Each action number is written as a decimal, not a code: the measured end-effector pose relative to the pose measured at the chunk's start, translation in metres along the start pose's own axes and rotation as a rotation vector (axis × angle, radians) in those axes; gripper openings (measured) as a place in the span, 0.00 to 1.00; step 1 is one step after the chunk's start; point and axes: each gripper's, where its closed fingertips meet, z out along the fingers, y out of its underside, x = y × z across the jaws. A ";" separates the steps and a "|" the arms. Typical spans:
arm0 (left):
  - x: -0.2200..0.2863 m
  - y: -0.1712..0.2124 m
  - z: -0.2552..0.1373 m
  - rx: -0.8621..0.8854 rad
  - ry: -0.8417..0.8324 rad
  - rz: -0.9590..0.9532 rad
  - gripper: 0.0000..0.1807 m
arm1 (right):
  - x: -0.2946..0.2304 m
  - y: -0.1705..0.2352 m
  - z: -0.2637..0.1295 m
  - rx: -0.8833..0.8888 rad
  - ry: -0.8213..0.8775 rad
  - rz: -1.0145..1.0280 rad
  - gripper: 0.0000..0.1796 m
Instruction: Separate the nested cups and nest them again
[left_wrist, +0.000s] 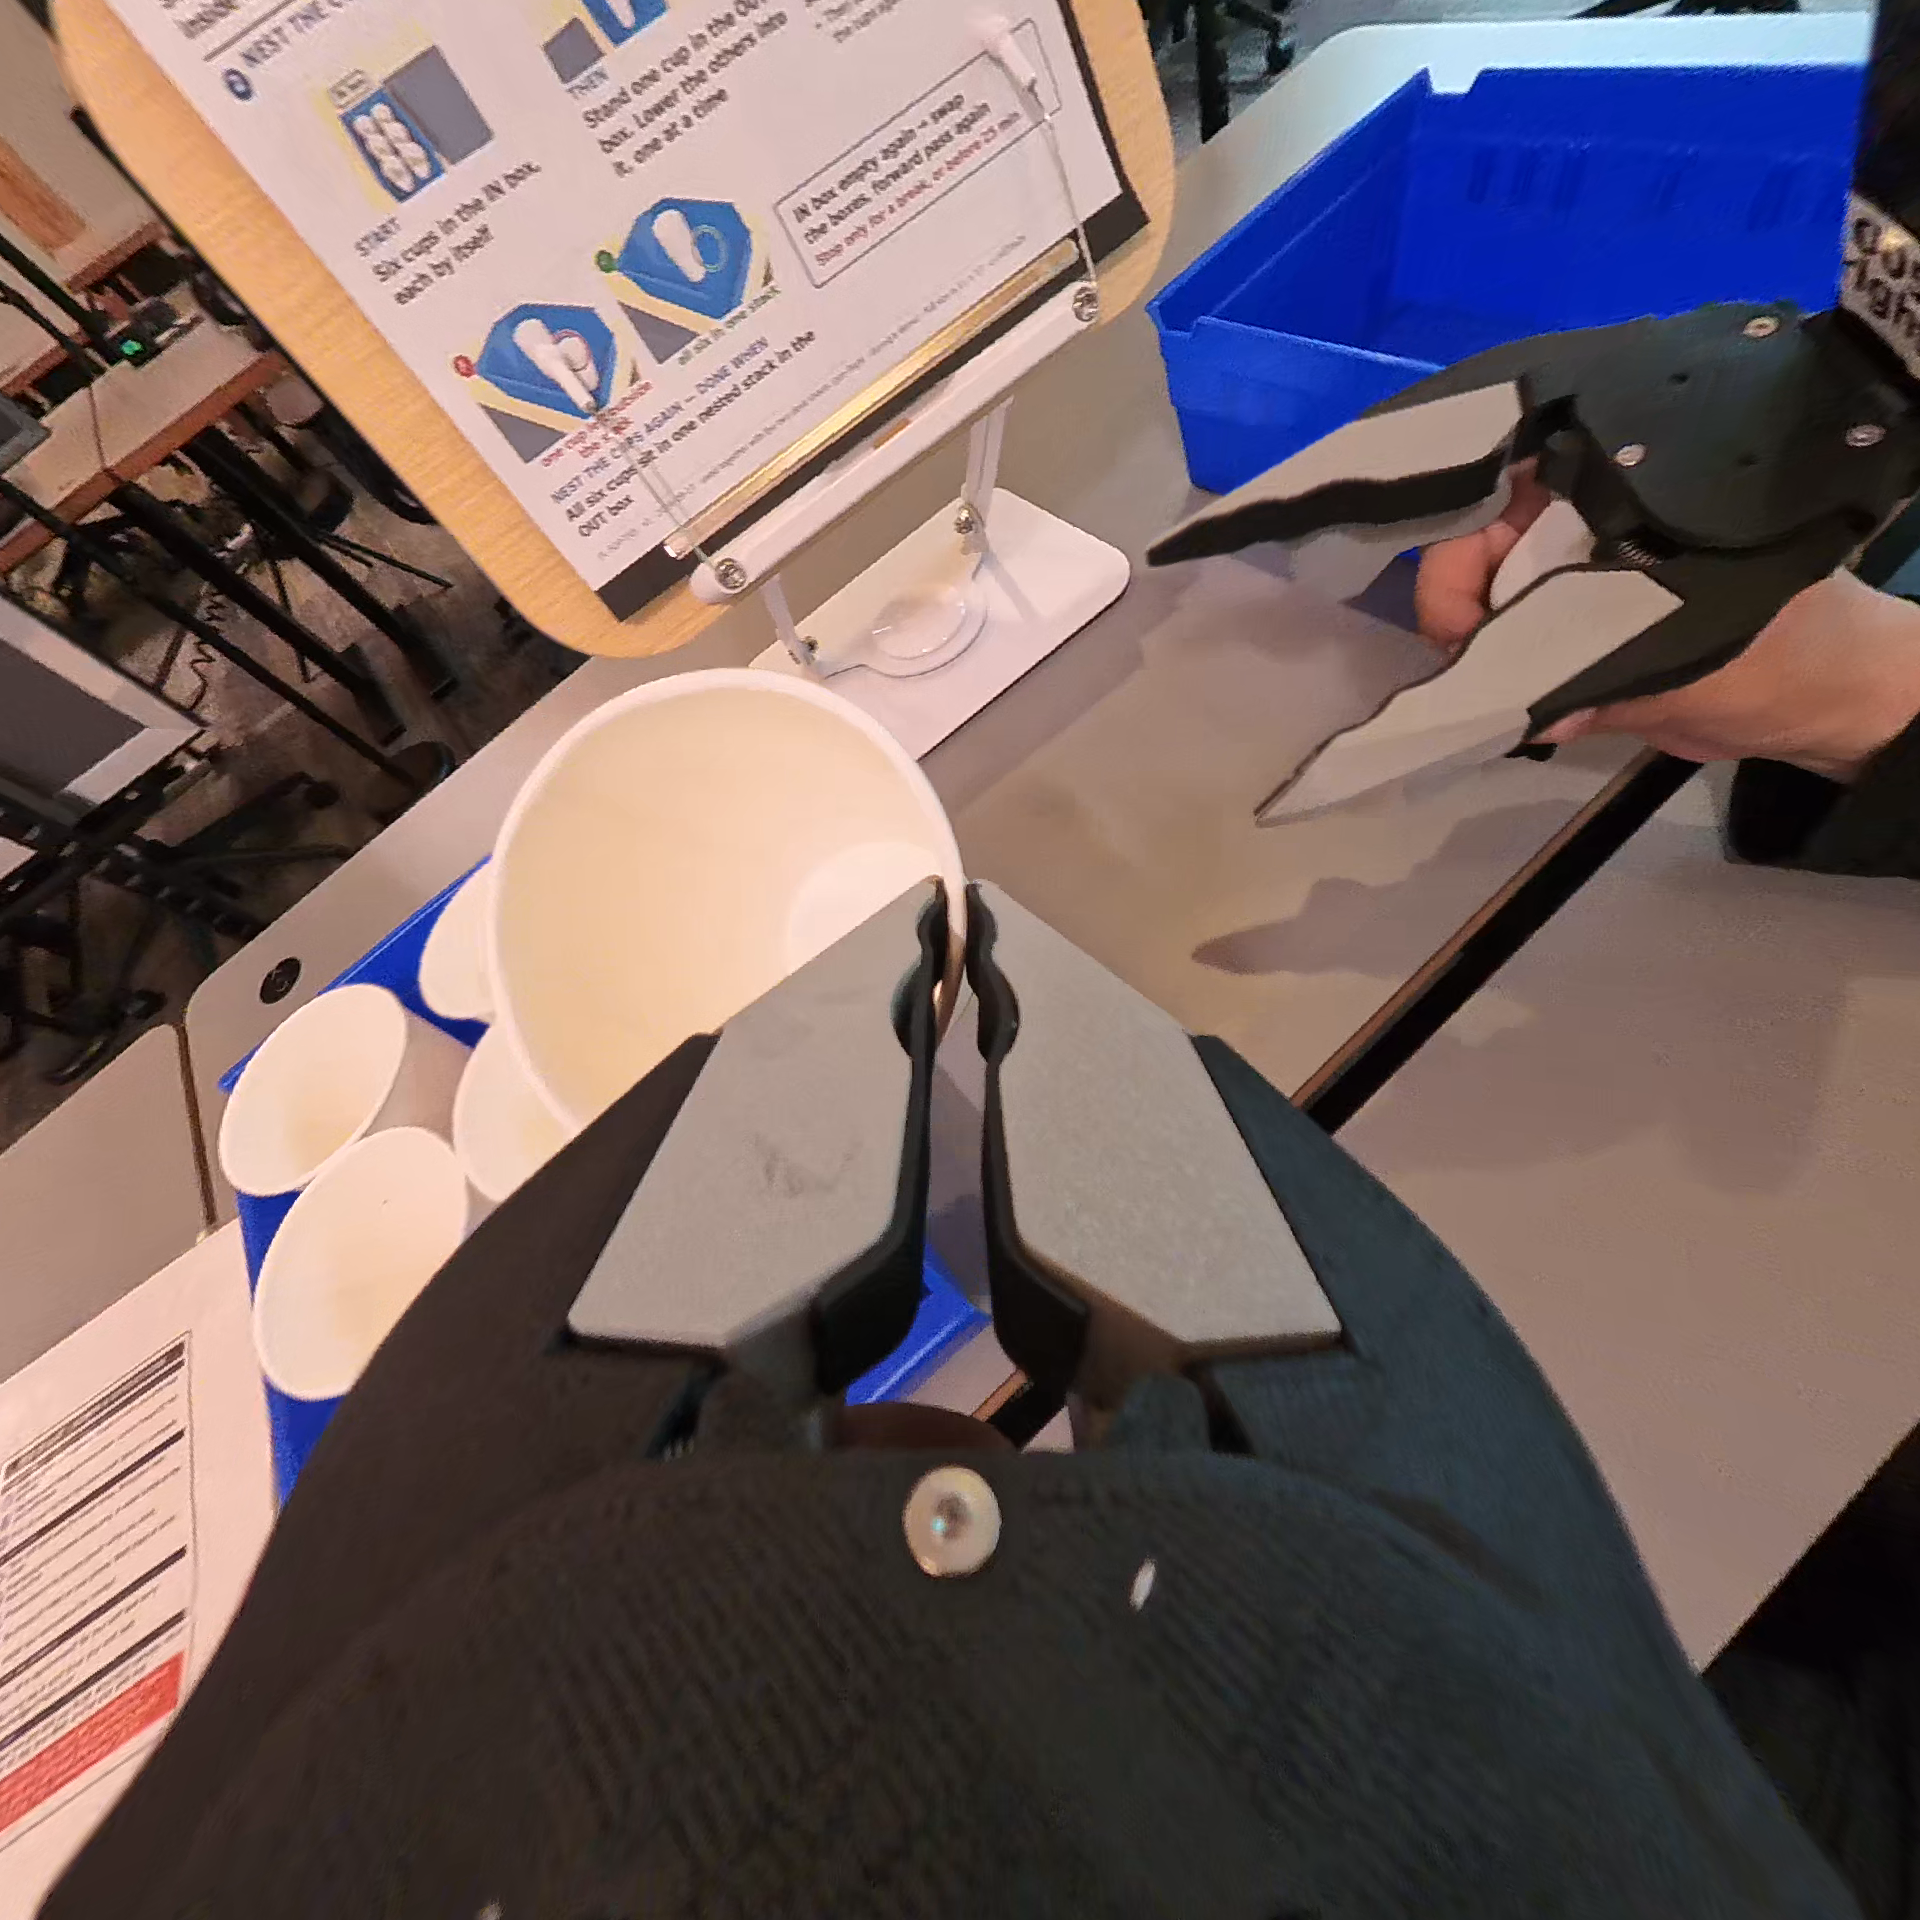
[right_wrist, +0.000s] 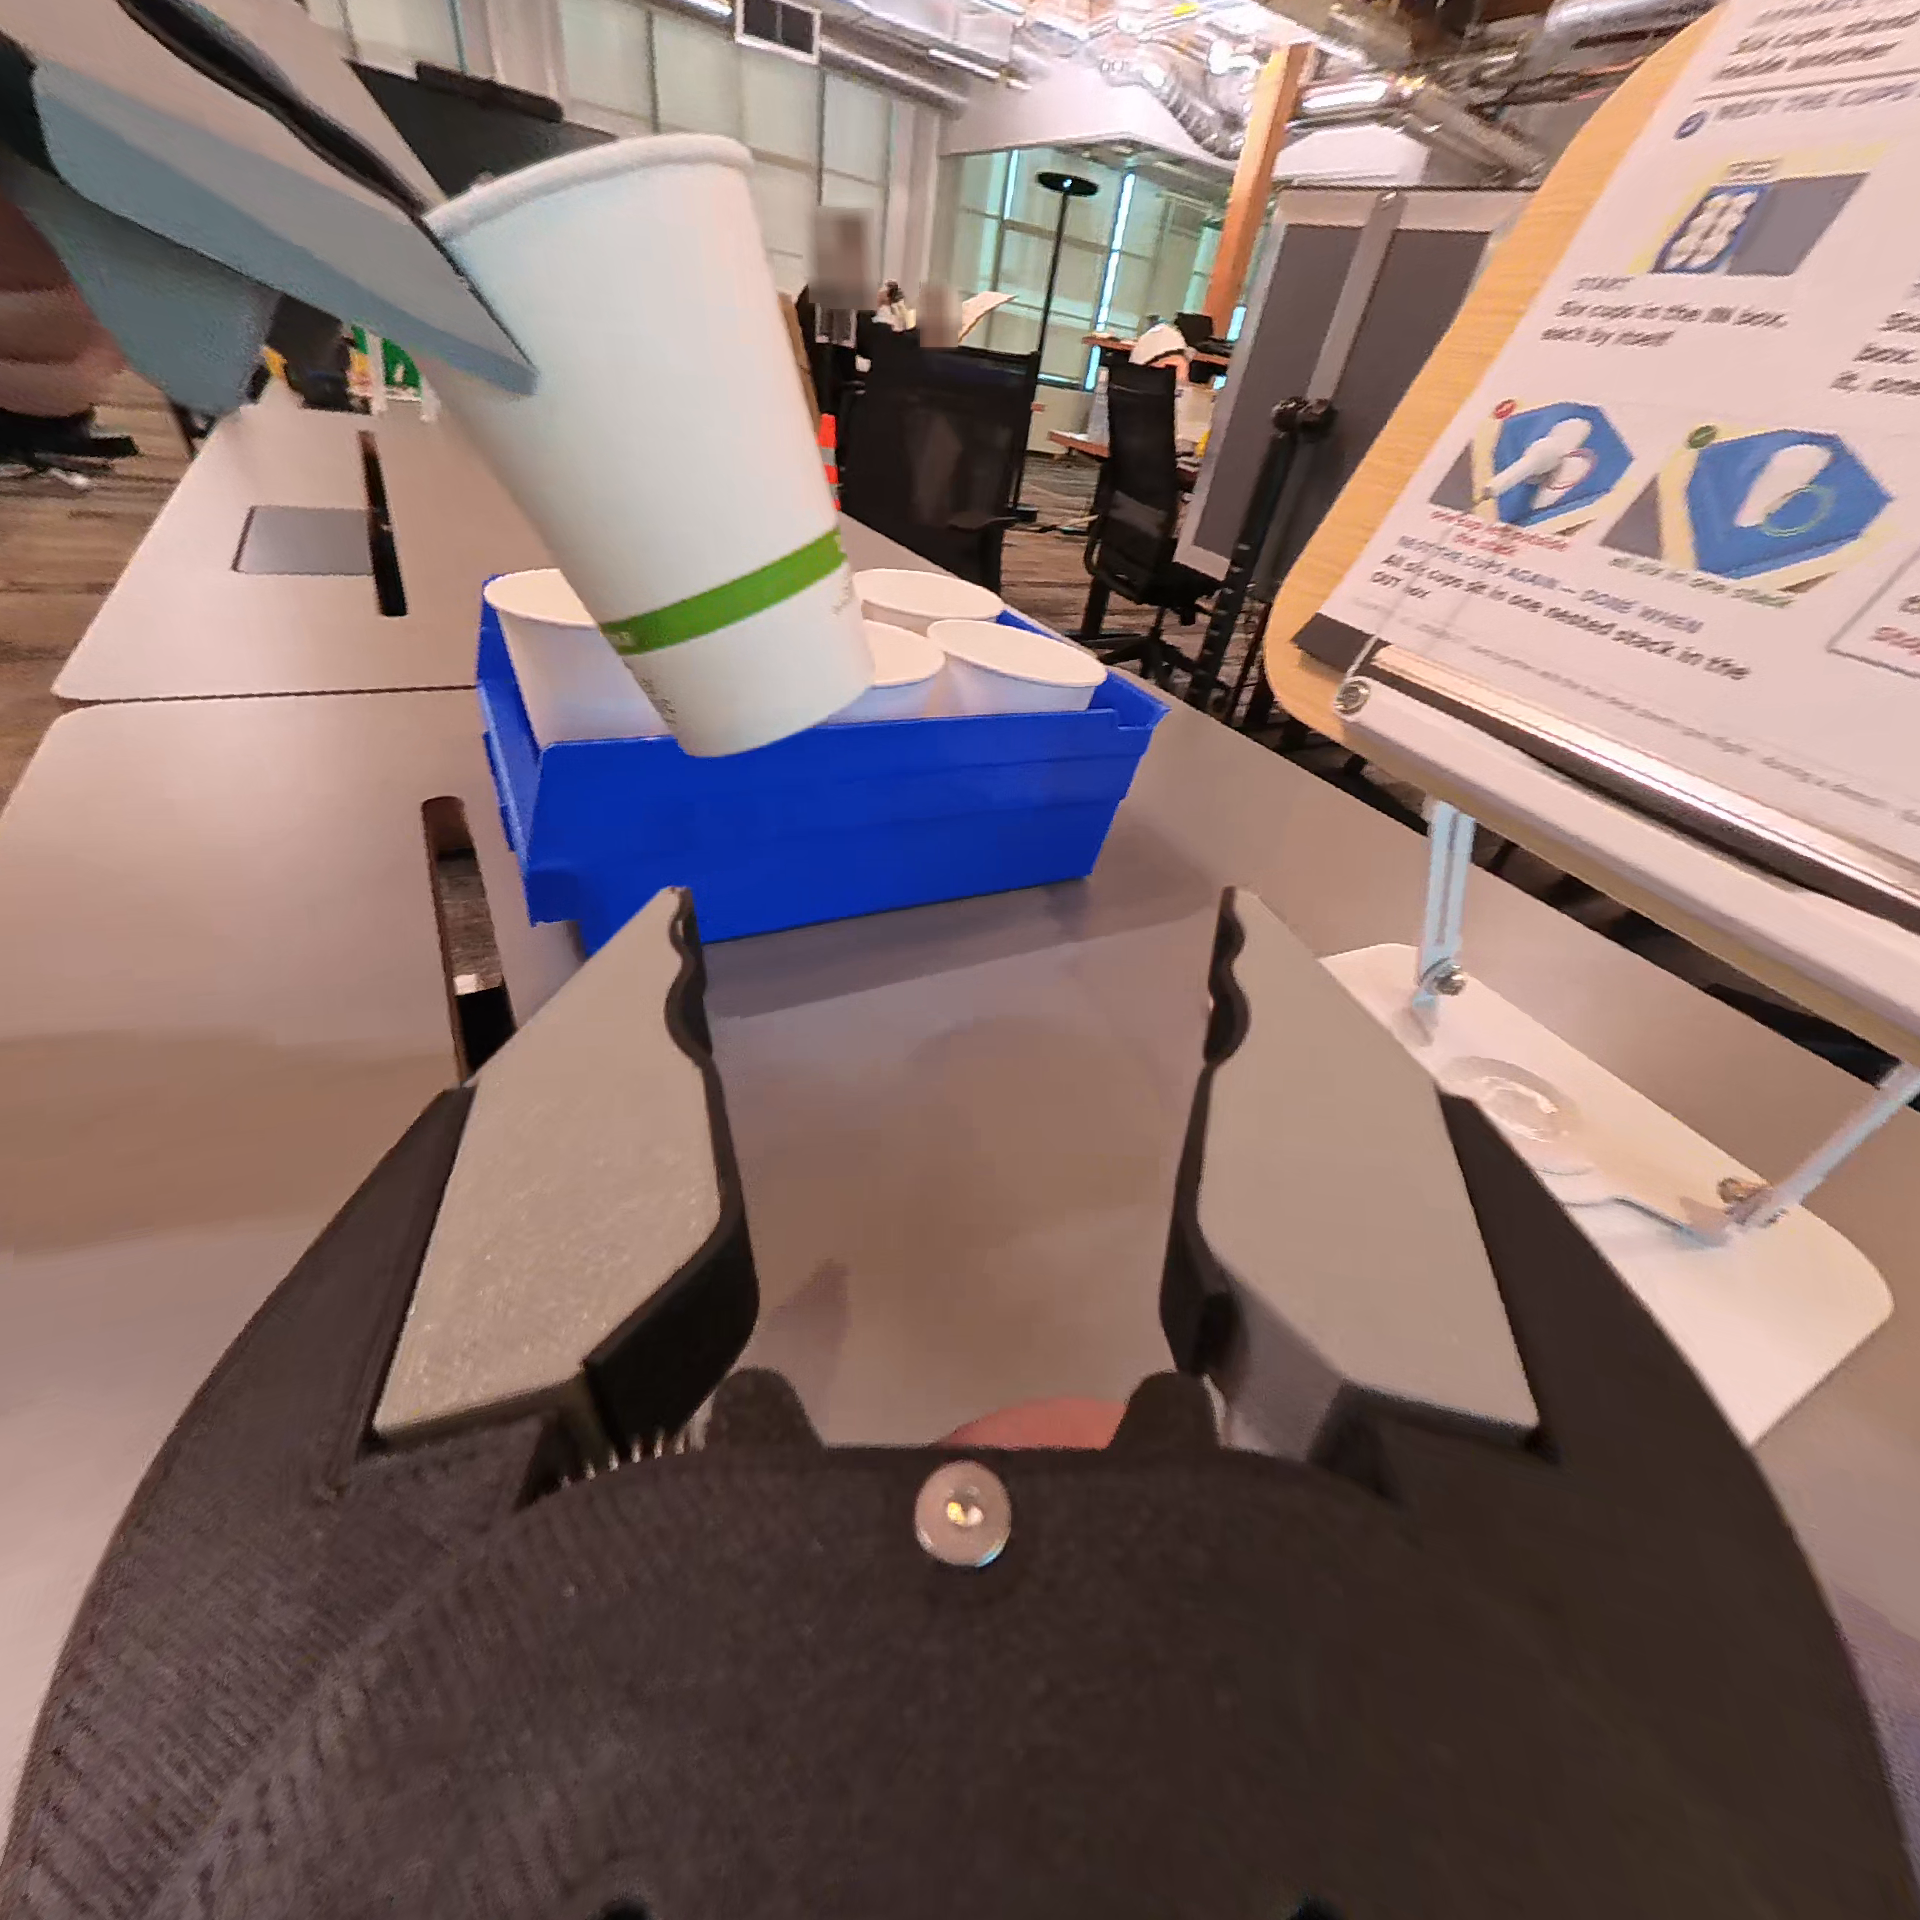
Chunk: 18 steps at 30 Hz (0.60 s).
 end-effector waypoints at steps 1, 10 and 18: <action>0.004 -0.001 0.003 -0.002 0.015 0.002 0.00 | -0.002 0.001 0.001 -0.002 -0.013 0.003 0.53; 0.022 0.000 0.023 -0.027 0.069 0.022 0.00 | -0.006 0.004 0.002 -0.019 -0.031 0.008 0.53; 0.024 0.001 0.027 -0.033 0.077 0.020 0.00 | -0.007 0.005 0.003 -0.026 -0.030 0.004 0.53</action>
